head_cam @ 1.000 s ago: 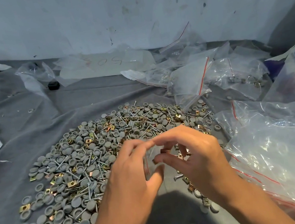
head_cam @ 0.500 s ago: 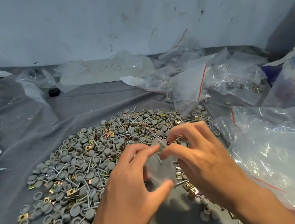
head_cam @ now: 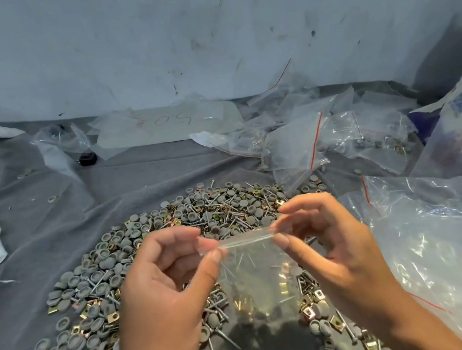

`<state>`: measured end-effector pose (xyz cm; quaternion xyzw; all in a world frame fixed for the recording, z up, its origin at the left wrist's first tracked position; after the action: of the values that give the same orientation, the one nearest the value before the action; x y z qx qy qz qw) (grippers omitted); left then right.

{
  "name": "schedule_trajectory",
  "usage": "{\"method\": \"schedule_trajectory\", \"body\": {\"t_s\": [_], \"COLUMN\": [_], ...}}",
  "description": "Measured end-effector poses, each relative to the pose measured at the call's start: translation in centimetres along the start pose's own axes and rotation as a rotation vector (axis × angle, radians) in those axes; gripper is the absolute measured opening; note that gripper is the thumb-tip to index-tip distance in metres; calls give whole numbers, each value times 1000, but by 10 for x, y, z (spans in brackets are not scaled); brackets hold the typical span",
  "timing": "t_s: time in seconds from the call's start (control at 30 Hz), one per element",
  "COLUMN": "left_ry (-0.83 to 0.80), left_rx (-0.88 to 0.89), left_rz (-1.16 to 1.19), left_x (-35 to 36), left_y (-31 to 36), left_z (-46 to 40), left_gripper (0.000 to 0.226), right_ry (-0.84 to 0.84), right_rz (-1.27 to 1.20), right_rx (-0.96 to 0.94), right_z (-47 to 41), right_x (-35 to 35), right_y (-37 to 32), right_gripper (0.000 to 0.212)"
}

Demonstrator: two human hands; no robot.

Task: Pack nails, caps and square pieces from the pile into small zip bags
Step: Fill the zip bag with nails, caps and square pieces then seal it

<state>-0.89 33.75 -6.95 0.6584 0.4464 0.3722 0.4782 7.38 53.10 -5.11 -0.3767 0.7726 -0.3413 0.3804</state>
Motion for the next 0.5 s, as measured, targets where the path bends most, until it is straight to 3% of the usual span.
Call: {"method": "schedule_trajectory", "body": {"t_s": [0.2, 0.4, 0.5], "left_ry": [16, -3, -19], "left_rx": [-158, -174, -169], "left_rz": [-2, 4, 21], "left_x": [-4, 1, 6], "left_y": [-18, -26, -27], "left_z": [-4, -12, -13], "left_gripper": [40, 24, 25], "right_ry": [3, 13, -30], "right_rz": [-204, -302, -421], "right_rx": [156, 182, 226], "right_z": [-1, -6, -6], "right_x": [10, 25, 33], "right_y": [23, 39, 42], "right_gripper": [27, 26, 39]}}
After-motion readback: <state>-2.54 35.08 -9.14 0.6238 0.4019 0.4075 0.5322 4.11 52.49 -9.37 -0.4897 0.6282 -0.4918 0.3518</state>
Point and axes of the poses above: each hand's wrist, its own z-axis away from the middle knuckle, its own x-axis out of the palm, y = z × x, the point moved 7 cm from there along -z, towards the middle knuckle, and after that the axes turned 3 degrees about -y, right-handed, at the moved point
